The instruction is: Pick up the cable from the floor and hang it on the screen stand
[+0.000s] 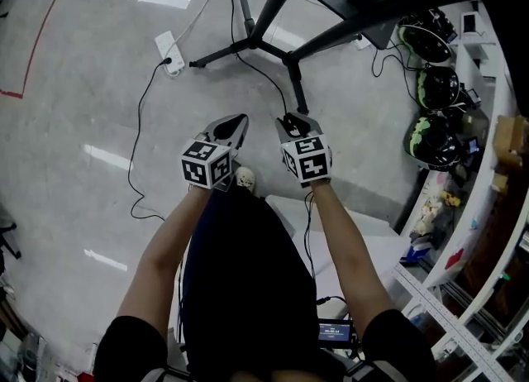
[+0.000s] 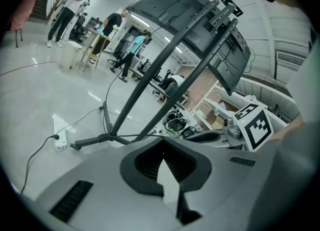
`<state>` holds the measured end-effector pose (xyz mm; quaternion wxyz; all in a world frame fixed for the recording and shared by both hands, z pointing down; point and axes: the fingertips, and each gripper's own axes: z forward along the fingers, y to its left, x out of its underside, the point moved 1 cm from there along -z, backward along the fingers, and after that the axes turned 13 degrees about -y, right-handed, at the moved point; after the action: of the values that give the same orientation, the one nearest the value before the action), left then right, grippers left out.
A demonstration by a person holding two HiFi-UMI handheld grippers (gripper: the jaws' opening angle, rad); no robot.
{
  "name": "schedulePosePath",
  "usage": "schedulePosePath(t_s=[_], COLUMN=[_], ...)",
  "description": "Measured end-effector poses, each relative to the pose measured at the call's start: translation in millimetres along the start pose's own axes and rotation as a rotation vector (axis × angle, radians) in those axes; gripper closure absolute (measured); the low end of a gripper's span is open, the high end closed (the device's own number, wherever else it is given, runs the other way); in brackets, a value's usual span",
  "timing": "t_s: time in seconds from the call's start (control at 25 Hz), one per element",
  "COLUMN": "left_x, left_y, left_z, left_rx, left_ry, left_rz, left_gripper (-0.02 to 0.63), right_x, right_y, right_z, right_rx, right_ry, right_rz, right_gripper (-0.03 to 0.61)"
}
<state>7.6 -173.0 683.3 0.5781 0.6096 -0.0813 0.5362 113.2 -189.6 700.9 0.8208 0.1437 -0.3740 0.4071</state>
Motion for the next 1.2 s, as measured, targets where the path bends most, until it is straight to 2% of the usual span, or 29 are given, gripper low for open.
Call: schedulePosePath(t_s=[0.52, 0.96, 1.2], left_x=[-48.8, -119.6, -140.1], left_y=[-81.0, -141.7, -179.2], left_z=[-21.7, -25.8, -21.9], left_rx=[0.109, 0.226, 0.287], left_ry=[0.009, -0.04, -0.002], left_rz=[0.01, 0.052, 0.068], left_gripper=[0.607, 0.607, 0.607], right_x=[-64.1, -136.6, -170.3], right_y=[3.8, -14.5, -28.8], right_z=[-74.7, -139.5, -179.7], right_rx=[0.051, 0.138, 0.188], right_ry=[-0.035, -0.047, -0.071], right_rz=[-0.141, -0.453, -0.568], right_gripper=[0.453, 0.453, 0.453])
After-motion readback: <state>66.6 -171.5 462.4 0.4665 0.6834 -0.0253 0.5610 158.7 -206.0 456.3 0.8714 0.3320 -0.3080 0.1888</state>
